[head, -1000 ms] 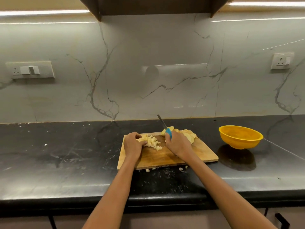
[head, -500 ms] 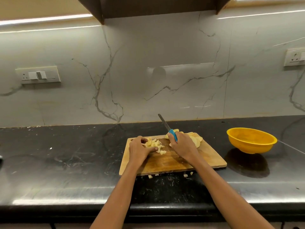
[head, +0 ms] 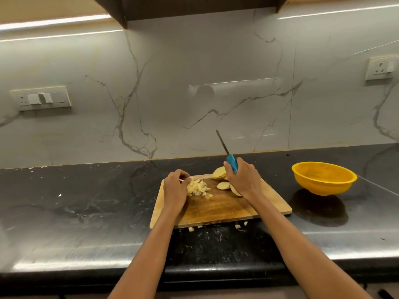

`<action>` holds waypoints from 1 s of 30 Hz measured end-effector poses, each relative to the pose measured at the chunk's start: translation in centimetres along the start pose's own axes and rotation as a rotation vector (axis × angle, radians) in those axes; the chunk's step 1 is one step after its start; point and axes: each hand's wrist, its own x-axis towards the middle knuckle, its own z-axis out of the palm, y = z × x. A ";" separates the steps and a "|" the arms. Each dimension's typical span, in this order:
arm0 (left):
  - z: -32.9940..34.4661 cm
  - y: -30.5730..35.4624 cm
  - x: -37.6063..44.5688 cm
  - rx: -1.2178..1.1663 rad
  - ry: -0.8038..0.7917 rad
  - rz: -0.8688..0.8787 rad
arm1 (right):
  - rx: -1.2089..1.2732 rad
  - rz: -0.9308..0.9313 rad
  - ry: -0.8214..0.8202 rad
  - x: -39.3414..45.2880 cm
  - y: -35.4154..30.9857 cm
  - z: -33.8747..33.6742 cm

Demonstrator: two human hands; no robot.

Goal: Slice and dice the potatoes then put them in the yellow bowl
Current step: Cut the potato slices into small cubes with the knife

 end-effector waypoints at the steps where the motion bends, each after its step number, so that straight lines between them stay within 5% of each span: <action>1: 0.1 0.1 0.0 0.004 -0.071 0.038 | -0.014 0.015 0.004 0.3 0.3 -0.1; 5: 1.1 0.0 0.0 0.212 -0.290 0.092 | -0.050 0.023 -0.011 1.1 1.3 -0.2; 13: 1.6 0.1 1.2 0.292 -0.208 0.127 | -0.041 0.043 -0.012 2.1 2.6 -0.1; 17: 1.4 0.6 0.8 0.268 -0.445 0.205 | -0.016 0.077 0.010 1.9 2.9 0.0; 26: 1.2 0.5 0.8 0.263 -0.118 0.179 | 0.004 0.079 0.051 1.9 3.2 0.1; 30: 1.0 1.0 0.9 0.124 -0.180 0.208 | 0.023 0.090 0.071 2.0 3.2 0.0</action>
